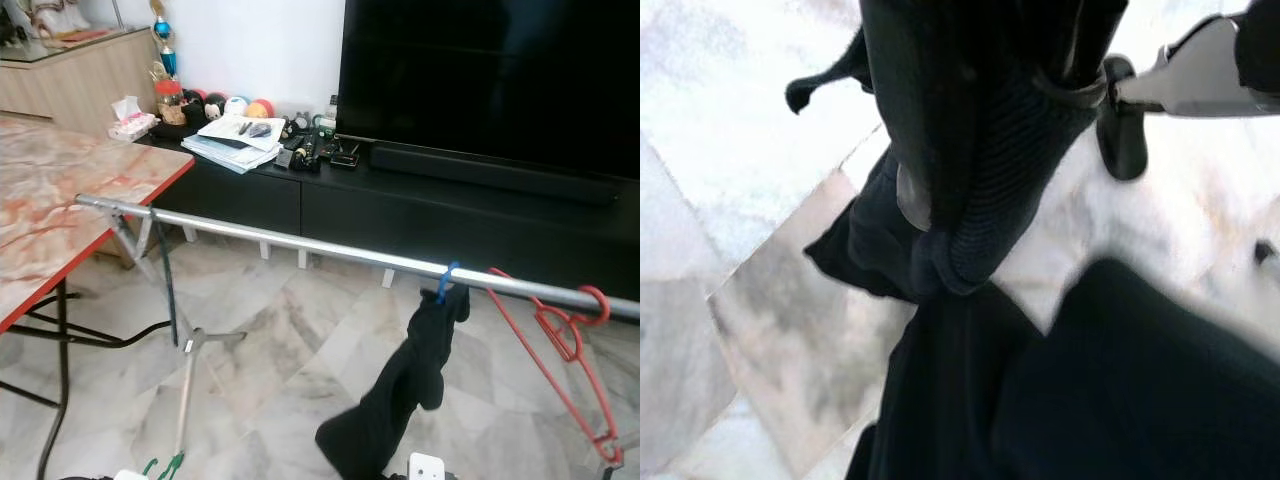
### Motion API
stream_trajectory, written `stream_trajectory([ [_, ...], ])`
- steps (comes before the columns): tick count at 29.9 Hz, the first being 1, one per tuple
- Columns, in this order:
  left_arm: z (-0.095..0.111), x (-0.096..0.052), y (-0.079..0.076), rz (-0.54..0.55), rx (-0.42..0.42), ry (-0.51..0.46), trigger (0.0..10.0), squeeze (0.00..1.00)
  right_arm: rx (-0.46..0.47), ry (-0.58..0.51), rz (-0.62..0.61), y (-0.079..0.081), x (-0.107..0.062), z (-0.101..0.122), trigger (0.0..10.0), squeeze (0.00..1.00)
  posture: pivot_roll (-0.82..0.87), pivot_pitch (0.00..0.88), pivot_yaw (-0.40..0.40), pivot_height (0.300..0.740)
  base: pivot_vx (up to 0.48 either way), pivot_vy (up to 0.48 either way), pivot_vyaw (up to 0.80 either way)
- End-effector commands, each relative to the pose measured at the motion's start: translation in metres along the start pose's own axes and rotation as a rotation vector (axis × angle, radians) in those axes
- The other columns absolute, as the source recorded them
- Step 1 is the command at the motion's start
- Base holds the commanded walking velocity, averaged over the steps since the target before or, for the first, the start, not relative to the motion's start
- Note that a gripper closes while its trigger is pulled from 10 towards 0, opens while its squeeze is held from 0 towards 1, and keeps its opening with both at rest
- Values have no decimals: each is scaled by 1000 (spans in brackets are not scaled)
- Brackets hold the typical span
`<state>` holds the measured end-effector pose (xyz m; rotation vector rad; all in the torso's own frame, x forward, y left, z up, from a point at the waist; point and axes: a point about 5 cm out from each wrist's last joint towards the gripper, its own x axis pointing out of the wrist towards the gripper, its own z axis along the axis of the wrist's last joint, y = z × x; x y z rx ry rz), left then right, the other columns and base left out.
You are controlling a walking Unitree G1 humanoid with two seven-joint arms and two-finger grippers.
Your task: Hang hanger
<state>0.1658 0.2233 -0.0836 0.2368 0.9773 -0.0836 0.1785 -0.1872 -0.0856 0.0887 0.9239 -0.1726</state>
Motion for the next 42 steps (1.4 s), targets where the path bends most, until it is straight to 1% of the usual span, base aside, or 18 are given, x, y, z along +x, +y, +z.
stream_trajectory([
  [1, -10, -2, 0, -1, -2, 37, 10000, 0, 8, -4, -11, -3, 0, 2, 10000, 0, 117, 0, -10, 740, -311, 0, 0],
  [19, -10, -2, -1, 0, -7, 41, 10000, 0, 7, -3, -10, -3, 0, 2, 10000, 0, 118, 0, -14, 740, -313, 0, 0],
  [25, -10, -1, -1, 0, -6, 41, 10000, 0, 0, -13, -5, -2, 1, 5, 10000, 0, 118, 0, -14, 740, -314, 0, -317],
  [38, -9, -1, -1, 1, 0, 42, 10000, 0, 0, -40, 13, 4, 3, 15, 10000, 0, 119, 0, -9, 740, -314, 0, 0],
  [42, -9, -2, 1, 13, 17, 43, 10000, 0, 3, -73, 26, 8, 4, 24, 10000, 0, 118, 0, -1, 740, -64, 0, 0],
])
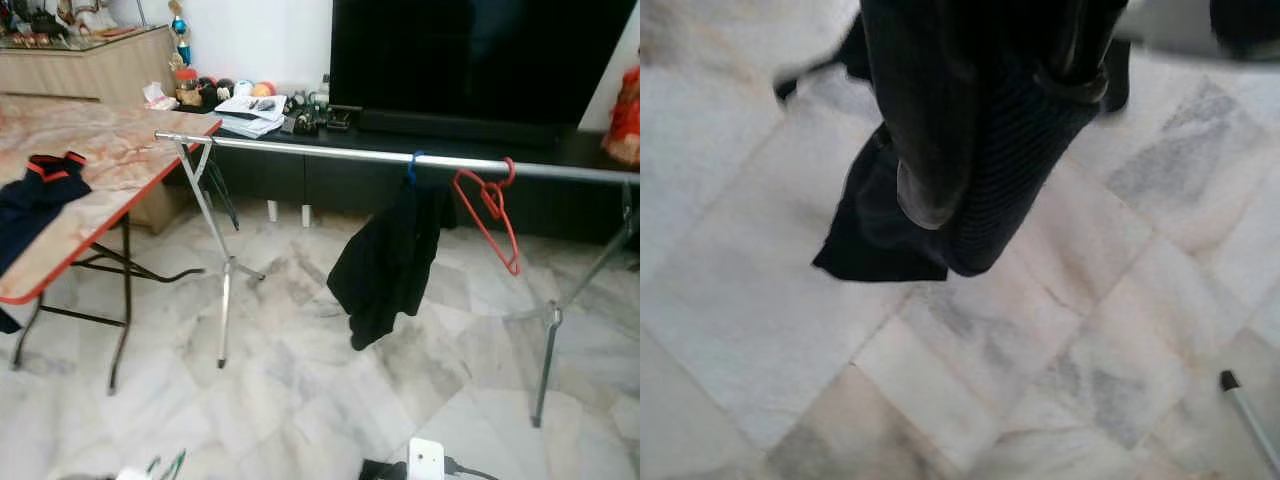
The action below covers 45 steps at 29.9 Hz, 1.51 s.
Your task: Hang hanger
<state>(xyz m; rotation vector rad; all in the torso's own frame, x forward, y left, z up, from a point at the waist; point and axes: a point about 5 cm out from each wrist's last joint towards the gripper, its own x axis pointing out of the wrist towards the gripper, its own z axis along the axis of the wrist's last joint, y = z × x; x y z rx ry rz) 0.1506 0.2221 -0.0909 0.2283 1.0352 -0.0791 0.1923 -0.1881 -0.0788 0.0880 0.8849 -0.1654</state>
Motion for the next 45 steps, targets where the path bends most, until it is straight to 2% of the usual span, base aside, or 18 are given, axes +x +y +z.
stream_trajectory([
  [1, 7, 1, 6, 24, 33, -21, 10000, 0, 5, -49, 21, 7, 2, 13, 10000, 0, 118, 0, -1, 740, 0, 0, 0],
  [14, 15, -2, 8, 65, 72, -145, 10000, 0, 5, -231, 66, 16, 6, 64, 10000, 0, 109, 0, 4, 740, 0, 0, 0],
  [15, 18, -2, 6, 49, 87, -181, 10000, 0, 1, -281, 89, 19, 6, 78, 10000, 0, 110, 0, 3, 740, 0, 0, 0],
  [18, 20, -3, 5, 38, 114, -207, 10000, 0, -12, -321, 114, 22, 5, 89, 10000, 0, 109, 0, 8, 740, 0, 0, 0],
  [21, 25, -4, 3, 31, 148, -258, 10000, 0, -29, -403, 153, 29, 3, 113, 10000, 0, 123, 0, -3, 740, 0, 0, 0],
  [24, 28, -4, 2, 12, 170, -277, 10000, 0, -47, -442, 182, 35, 1, 125, 10000, 0, 123, 0, -5, 740, 0, 0, 0],
  [25, 67, -6, 14, -6, 191, -394, 10000, 0, -61, -460, 192, 38, 0, 131, 10000, 0, 121, 0, -10, 740, 0, 0, 0],
  [26, 115, -15, 26, -34, 233, -539, 10000, 0, -74, -486, 205, 42, -2, 139, 10000, 0, 122, 0, -10, 740, 0, 0, 0],
  [31, 150, -27, 28, -17, 376, -654, 10000, 0, -74, -554, 231, 49, -6, 160, 10000, 0, 121, 0, -11, 740, 0, 0, 0],
  [34, 175, -37, 32, 47, 348, -749, 10000, 0, -81, -591, 248, 54, -10, 172, 10000, 0, 120, 0, -12, 740, 0, 0, 0],
  [36, 185, -40, 30, -3, 358, -745, 10000, 0, -109, -601, 250, 57, -11, 178, 10000, 0, 114, 0, -13, 740, 0, 0, 0],
  [38, 186, -42, 25, -126, 394, -695, 10000, 0, -130, -619, 247, 59, -13, 184, 10000, 0, 114, 0, -13, 740, 0, 0, 0],
  [39, 182, -44, 21, -235, 480, -630, 10000, 0, -137, -639, 248, 60, -15, 190, 10000, 0, 112, 0, -14, 740, 0, 0, 0],
  [41, 180, -45, 20, -281, 529, -593, 10000, 0, -133, -650, 252, 61, -16, 194, 10000, 0, 112, 0, -14, 740, 0, 0, 0],
  [43, 176, -51, 18, -375, 625, -543, 10000, 0, -139, -658, 261, 64, -18, 200, 10000, 0, 119, 0, -17, 740, 0, 0, 0],
  [45, 175, -56, 16, -447, 659, -500, 10000, 0, -148, -660, 272, 67, -19, 203, 10000, 0, 119, 0, -17, 740, 0, 0, 0],
])
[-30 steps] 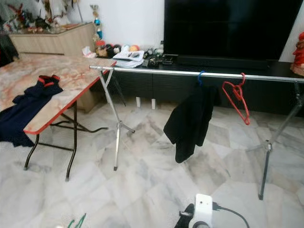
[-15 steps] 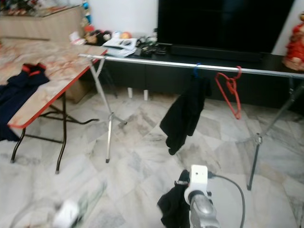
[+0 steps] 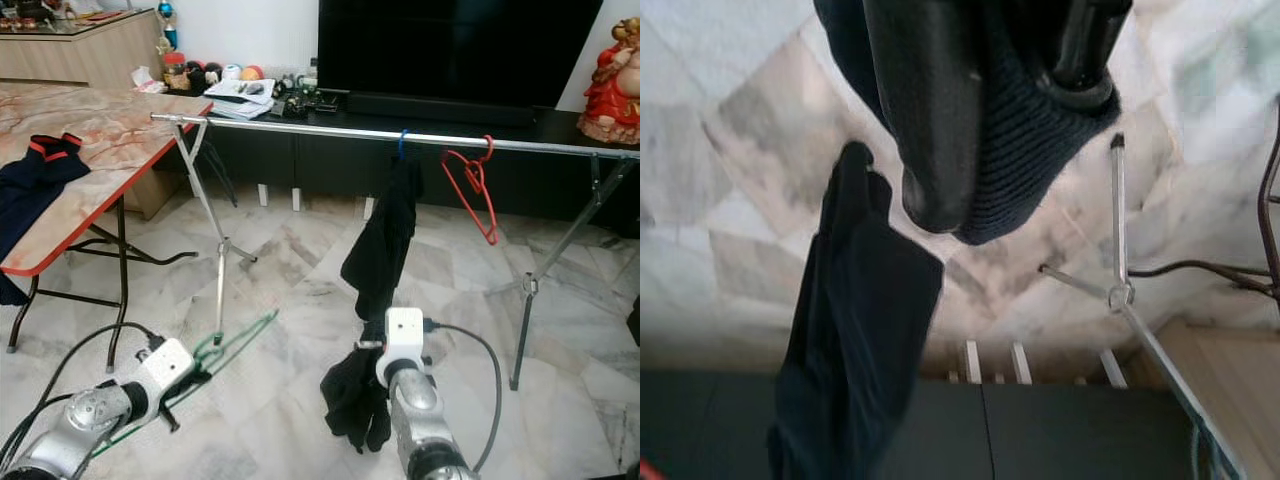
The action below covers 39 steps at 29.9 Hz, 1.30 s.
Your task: Hang hanger
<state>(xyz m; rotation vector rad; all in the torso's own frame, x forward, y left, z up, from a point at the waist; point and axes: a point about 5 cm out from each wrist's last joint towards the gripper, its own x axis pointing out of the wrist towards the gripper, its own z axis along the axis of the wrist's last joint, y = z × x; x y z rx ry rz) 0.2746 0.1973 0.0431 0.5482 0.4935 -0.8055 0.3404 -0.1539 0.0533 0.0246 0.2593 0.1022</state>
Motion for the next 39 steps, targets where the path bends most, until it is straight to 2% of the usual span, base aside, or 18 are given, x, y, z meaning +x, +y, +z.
stream_trajectory([
  [1, 5, -3, -2, -77, -2, 1, 10000, 0, -24, -40, 28, 6, 5, 14, 10000, 0, 119, 0, -17, 740, 0, 0, 0],
  [3, 12, -5, -1, -108, -10, -13, 10000, 0, -29, -42, 43, 9, 6, 16, 10000, 0, 121, 0, -20, 740, 0, 0, 0],
  [5, 26, -8, -2, -171, -59, -56, 10000, 0, -46, -31, 67, 14, 8, 18, 10000, 0, 121, 0, -20, 740, 0, 0, 0],
  [7, 28, -8, -2, -179, -65, -61, 10000, 0, -47, -26, 71, 15, 8, 19, 10000, 0, 121, 0, -20, 740, 0, 0, 0],
  [10, 45, -9, -7, -256, -112, -125, 10000, 0, -79, 1, 133, 25, 12, 22, 10000, 0, 116, 0, -24, 740, 0, 0, 0],
  [15, 50, -10, -9, -292, -114, -124, 10000, 0, -110, 21, 160, 30, 13, 24, 10000, 0, 115, 0, -27, 740, 0, 0, 0],
  [20, 59, -17, -11, -340, -129, -124, 10000, 0, -119, 50, 163, 30, 15, 26, 10000, 0, 120, 0, -29, 740, 0, 0, 0],
  [24, 61, -17, -11, -339, -131, -130, 10000, 0, -128, 63, 160, 31, 16, 26, 10000, 0, 120, 0, -29, 740, 0, 0, 0],
  [31, 62, -14, -1, -216, -101, -105, 10000, 0, -121, 41, 181, 35, 18, 34, 10000, 0, 124, 0, -30, 740, 0, 0, 0],
  [39, 60, -11, 5, -150, -114, -99, 10000, 0, -107, 24, 197, 37, 18, 37, 10000, 0, 123, 0, -29, 740, 0, 0, 0],
])
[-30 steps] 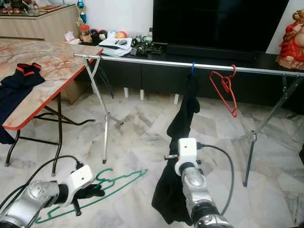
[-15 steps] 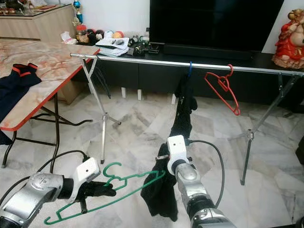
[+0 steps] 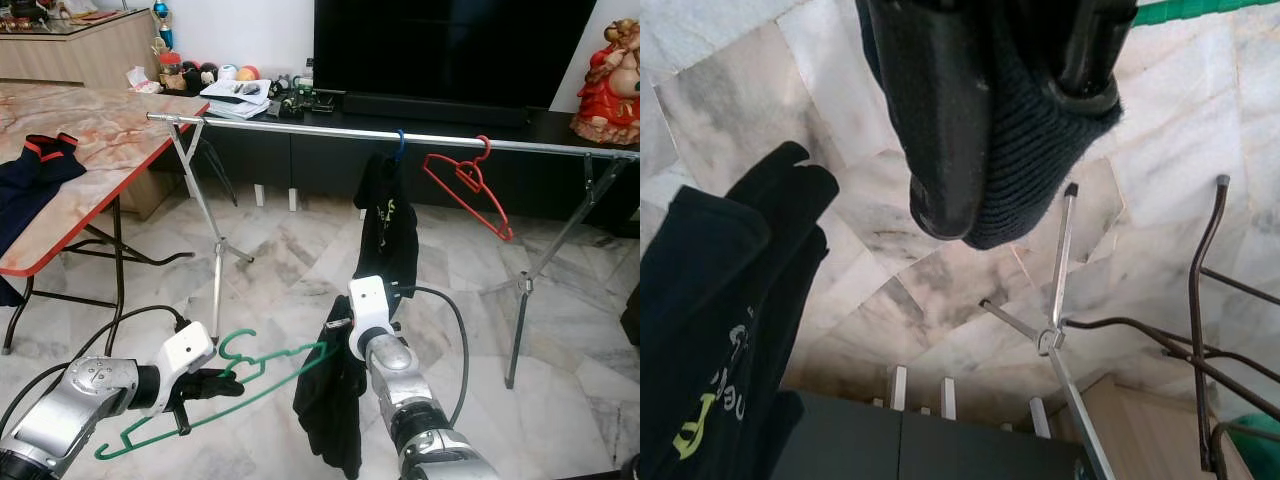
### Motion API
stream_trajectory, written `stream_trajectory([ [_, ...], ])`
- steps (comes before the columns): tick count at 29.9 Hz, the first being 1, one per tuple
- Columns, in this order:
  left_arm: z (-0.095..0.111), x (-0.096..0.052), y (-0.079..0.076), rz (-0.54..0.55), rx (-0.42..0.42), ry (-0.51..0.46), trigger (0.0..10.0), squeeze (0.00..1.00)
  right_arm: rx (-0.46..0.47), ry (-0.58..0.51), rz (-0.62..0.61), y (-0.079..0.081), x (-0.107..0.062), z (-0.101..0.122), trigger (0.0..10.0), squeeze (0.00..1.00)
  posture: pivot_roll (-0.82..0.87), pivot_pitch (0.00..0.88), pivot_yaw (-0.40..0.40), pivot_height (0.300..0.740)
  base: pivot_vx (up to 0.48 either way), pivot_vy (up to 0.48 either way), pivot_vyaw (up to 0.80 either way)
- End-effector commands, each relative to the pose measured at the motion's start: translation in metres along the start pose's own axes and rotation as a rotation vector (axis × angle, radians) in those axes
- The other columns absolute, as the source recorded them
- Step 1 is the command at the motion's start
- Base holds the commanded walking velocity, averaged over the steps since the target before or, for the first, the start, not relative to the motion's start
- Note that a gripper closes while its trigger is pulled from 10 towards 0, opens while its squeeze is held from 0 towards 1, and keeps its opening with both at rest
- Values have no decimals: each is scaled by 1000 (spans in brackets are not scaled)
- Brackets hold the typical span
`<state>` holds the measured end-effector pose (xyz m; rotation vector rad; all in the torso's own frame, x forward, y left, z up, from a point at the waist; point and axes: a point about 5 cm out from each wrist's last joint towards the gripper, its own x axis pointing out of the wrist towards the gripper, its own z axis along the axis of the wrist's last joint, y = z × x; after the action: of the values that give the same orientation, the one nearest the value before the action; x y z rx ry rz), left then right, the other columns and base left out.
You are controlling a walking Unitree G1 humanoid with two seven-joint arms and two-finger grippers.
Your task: Hang hanger
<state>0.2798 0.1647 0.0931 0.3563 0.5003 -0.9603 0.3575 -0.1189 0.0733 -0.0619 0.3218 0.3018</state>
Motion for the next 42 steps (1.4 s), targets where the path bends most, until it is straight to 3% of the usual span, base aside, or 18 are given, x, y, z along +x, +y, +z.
stream_trajectory([
  [1, 2, -2, 5, 26, 7, -2, 10000, 0, -5, -48, 9, 1, 2, 14, 10000, 0, 123, 0, -29, 740, 0, 0, 0],
  [12, 14, 2, 10, 54, 5, -65, 10000, 0, -42, -95, 132, 14, 1, 26, 10000, 0, 122, 0, -34, 740, 0, 0, 0],
  [20, 12, 7, 21, 181, 16, -46, 10000, 0, -33, -80, 72, 5, -5, 21, 10000, 0, 118, 0, -33, 740, 0, 0, 0],
  [24, 13, 7, 14, 111, -3, -64, 10000, 0, -36, -85, 100, 7, -10, 20, 10000, 0, 108, 0, -32, 740, 0, 0, 0],
  [33, 15, 6, 10, 59, -24, -100, 10000, 0, -135, -229, 300, 28, -23, 48, 10000, 0, 106, 0, -33, 740, 0, 0, 0],
  [37, 16, 3, 9, 42, -33, -108, 10000, 0, -243, -221, 311, 21, -27, 47, 10000, 0, 107, 0, -33, 740, 0, 0, 0],
  [42, 16, -2, 8, 14, -41, -111, 10000, 0, -273, -231, 352, 20, -28, 50, 10000, 0, 107, 0, -33, 740, 0, 0, 0],
])
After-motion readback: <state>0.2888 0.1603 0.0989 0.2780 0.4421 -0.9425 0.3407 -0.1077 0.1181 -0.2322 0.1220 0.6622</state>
